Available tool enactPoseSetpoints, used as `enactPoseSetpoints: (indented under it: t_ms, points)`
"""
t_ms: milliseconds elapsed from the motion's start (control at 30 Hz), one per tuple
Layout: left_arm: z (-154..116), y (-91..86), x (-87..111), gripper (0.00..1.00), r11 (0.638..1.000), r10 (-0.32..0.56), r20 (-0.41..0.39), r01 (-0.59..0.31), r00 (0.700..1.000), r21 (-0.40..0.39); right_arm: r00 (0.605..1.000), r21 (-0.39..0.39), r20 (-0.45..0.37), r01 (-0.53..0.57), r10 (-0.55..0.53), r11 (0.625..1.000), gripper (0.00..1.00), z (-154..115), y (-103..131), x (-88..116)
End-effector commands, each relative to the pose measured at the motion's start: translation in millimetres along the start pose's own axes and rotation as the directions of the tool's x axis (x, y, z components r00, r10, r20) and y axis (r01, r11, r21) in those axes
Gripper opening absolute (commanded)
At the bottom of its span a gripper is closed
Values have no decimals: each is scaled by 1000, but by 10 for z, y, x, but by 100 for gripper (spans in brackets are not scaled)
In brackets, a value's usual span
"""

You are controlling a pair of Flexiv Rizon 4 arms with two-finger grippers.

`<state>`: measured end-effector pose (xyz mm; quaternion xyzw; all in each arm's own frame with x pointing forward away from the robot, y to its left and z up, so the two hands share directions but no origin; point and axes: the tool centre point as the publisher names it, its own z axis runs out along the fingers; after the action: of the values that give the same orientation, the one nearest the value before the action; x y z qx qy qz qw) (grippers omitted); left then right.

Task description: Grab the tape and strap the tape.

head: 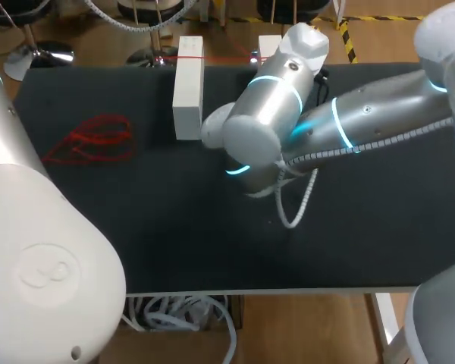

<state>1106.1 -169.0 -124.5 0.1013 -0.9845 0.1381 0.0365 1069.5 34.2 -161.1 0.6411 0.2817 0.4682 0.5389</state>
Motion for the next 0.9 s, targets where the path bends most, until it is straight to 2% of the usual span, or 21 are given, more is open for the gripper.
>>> enactPoseSetpoints:
  t_ms: [33, 67, 133, 167, 233, 333, 467, 533, 900]
  points:
    - [-12, -14, -3, 0, 1000, -1, -2, 1, 1000, -6, 971, -420, 26, 227, -238, 879, 0, 9, -127, 124]
    - [-12, -14, -3, 0, 1000, -1, -2, 1, 1000, -6, 968, -464, 11, 228, -252, 856, 0, 10, -111, 131]
    - [-12, -14, -3, 0, 1000, -1, -2, 1, 1000, -6, 953, -474, -19, 257, -302, 842, 0, 16, -100, 143]
    - [-12, -14, -3, 0, 1000, -1, -2, 1, 1000, -6, 944, -498, -18, 277, -329, 822, 0, 21, -94, 155]
    - [-12, -14, -3, 0, 1000, -1, -2, 1, 1000, -6, 917, -470, -28, 340, -399, 815, 0, 40, -96, 178]
    - [-12, -14, -3, 0, 1000, -1, -2, 1, 1000, -6, 884, -469, -21, 404, -467, 785, 0, 53, -108, 192]
    - [-12, -14, -3, 0, 1000, -1, -2, 1, 1000, -6, 833, -434, 23, 507, -553, 745, 0, 94, -143, 238]
    - [-12, -14, -3, 0, 1000, -1, -2, 1, 1000, -6, 816, -395, 27, 539, -577, 744, 0, 97, -136, 249]
    - [-12, -14, -3, 0, 1000, -1, -2, 1, 1000, -6, 816, -399, 31, 539, -577, 741, 0, 102, -126, 252]
